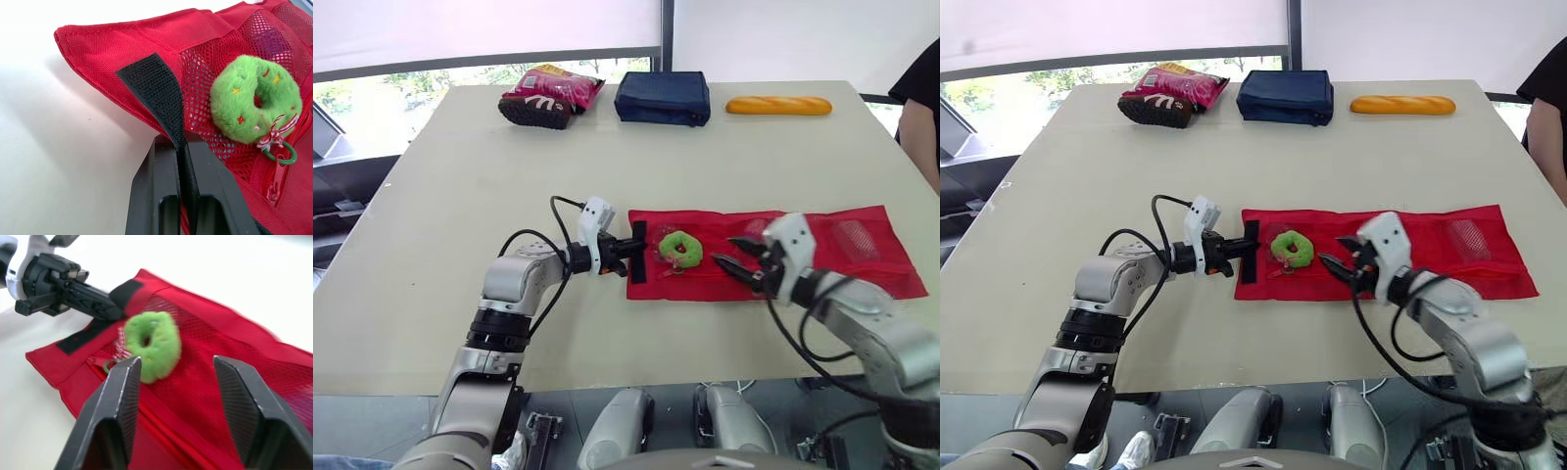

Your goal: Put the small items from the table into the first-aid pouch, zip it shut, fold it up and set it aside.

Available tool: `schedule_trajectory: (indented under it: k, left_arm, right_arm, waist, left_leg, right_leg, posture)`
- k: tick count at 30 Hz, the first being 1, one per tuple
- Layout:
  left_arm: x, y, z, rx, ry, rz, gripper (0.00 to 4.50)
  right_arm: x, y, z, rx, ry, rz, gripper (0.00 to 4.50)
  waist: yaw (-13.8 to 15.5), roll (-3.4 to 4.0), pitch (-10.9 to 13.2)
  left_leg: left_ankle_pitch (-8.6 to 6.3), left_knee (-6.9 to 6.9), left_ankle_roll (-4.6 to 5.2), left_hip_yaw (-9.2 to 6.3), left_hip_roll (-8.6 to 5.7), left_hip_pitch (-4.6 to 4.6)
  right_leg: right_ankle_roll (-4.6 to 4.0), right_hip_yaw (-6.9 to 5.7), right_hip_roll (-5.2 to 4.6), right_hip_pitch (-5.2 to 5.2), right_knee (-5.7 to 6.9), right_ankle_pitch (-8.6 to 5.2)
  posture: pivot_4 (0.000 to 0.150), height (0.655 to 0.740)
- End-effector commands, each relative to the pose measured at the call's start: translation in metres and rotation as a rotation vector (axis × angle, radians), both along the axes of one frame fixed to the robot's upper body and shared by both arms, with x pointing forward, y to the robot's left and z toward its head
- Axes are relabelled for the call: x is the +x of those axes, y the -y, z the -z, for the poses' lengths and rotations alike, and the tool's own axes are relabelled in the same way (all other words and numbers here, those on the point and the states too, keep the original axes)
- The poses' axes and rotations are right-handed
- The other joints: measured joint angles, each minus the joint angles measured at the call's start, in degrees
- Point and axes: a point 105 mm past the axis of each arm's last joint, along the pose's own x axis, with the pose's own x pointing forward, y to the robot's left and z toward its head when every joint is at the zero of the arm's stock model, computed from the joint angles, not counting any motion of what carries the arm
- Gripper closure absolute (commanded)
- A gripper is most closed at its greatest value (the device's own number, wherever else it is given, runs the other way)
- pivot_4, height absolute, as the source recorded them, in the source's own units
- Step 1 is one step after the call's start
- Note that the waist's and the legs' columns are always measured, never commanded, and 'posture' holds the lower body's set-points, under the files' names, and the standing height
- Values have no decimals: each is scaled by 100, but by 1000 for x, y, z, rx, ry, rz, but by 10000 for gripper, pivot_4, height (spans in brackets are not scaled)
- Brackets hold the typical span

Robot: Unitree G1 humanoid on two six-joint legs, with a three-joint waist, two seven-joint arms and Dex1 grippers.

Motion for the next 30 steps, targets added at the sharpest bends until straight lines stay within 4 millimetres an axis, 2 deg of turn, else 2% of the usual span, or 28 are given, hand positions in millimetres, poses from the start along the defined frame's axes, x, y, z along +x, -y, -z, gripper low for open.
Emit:
schedule_trajectory:
  k: [1, 5, 9, 11, 12, 13, 15, 17, 20, 23, 30]
  left_arm:
    - [2, 0, -7, 8, 34, 4, 45000]
    - [1, 0, -7, 9, 38, 3, 45000]
    - [0, 2, -8, 5, 40, 3, 45000]
    - [0, 2, -7, 6, 41, 2, 45000]
    - [0, 1, -7, 6, 41, 2, 45000]
    - [0, 1, -7, 6, 40, 1, 45000]
    - [0, 1, -7, 6, 39, 0, 45000]
    - [-1, 1, -7, 7, 39, 0, 45000]
    - [-1, 0, -6, 8, 37, 0, 45000]
    - [-1, -1, -5, 15, 38, 1, 45000]
    - [-3, -7, -1, 50, 47, 14, 45000]
  right_arm:
    - [10, -12, 0, -3, -20, -1, 22531]
    - [25, -25, 7, -26, -60, 9, 22531]
    - [24, -34, 15, -58, -121, -22, 22531]
    - [24, -34, 16, -78, -113, -24, 27550]
    - [23, -33, 14, -74, -104, -30, 28699]
    - [22, -33, 11, -68, -99, -32, 35196]
    - [20, -30, 7, -60, -88, -31, 42920]
    - [18, -27, 3, -54, -81, -28, 44107]
    - [12, -17, -8, -23, -59, -8, 44107]
    - [3, 5, -17, 7, -49, 62, 44107]
    - [-24, 61, -14, 20, -85, 265, 44107]
  waist:
    - [0, 0, 0]
    - [-11, 2, 0]
    - [-5, 2, 0]
    - [-7, 2, 0]
    - [-7, 2, 0]
    - [-7, 2, 0]
    - [-8, 2, 0]
    - [-8, 2, 0]
    - [-4, 2, 0]
    - [-1, 2, 0]
    - [1, 3, -1]
  left_leg:
    - [0, 0, 0, 0, 0, 0]
    - [1, -1, 0, 1, 0, 0]
    - [1, -1, -1, 1, 0, -1]
    - [1, 0, 0, 1, -1, -1]
    - [1, 0, -1, 1, -1, -1]
    - [1, 0, -1, 1, -1, -1]
    - [1, 0, -1, 1, -1, -1]
    - [1, 0, -1, 1, -1, -1]
    - [1, 0, -1, 0, -1, -2]
    - [0, 0, -1, 0, -1, -3]
    - [0, -1, 0, 0, -1, -6]
  right_leg:
    - [-1, 0, 0, 0, 0, 1]
    - [-6, 1, 1, -3, 1, 5]
    - [-7, 0, 2, -6, 7, 5]
    - [-7, 1, 2, -6, 7, 5]
    - [-7, 1, 2, -7, 7, 5]
    - [-7, 1, 2, -7, 8, 5]
    - [-7, 1, 2, -7, 9, 5]
    - [-7, 1, 2, -7, 10, 5]
    - [-7, 1, 2, -8, 10, 5]
    - [-7, 1, 1, -8, 9, 5]
    - [-7, 1, 0, -9, 9, 5]
  posture:
    - [1500, 7395]
    - [1500, 7395]
    - [1500, 7395]
    - [1500, 7395]
    - [1500, 7395]
    - [1500, 7395]
    - [1500, 7395]
    - [1500, 7395]
    - [1500, 7395]
    - [1500, 7395]
    - [1500, 7395]
